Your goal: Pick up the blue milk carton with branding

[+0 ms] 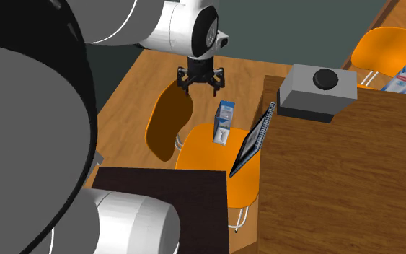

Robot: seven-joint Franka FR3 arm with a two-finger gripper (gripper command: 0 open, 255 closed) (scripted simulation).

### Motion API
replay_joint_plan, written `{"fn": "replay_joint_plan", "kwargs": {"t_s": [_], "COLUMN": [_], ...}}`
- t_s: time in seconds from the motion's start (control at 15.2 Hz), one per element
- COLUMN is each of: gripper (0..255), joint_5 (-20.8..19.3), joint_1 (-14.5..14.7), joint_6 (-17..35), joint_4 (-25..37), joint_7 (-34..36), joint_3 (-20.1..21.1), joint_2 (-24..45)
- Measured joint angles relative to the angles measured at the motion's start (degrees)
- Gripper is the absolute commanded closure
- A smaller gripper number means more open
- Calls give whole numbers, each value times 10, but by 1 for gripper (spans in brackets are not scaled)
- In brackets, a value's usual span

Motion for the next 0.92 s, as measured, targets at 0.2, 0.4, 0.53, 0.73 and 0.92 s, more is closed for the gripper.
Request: {"fn": "replay_joint_plan", "kwargs": {"t_s": [0.2,0.4,0.53,0.73,0.92], "gripper": [0,0,0,0,0], "joint_5": [15,38,60,89,113], "joint_1": [-5,-12,-17,-31,-40], "joint_6": [46,85,107,136,157], "joint_4": [20,43,66,90,109], "joint_7": [-23,-49,-69,-99,-117], "joint_3": [-19,-33,-39,-45,-42], "joint_2": [66,130,177,233,276]}}
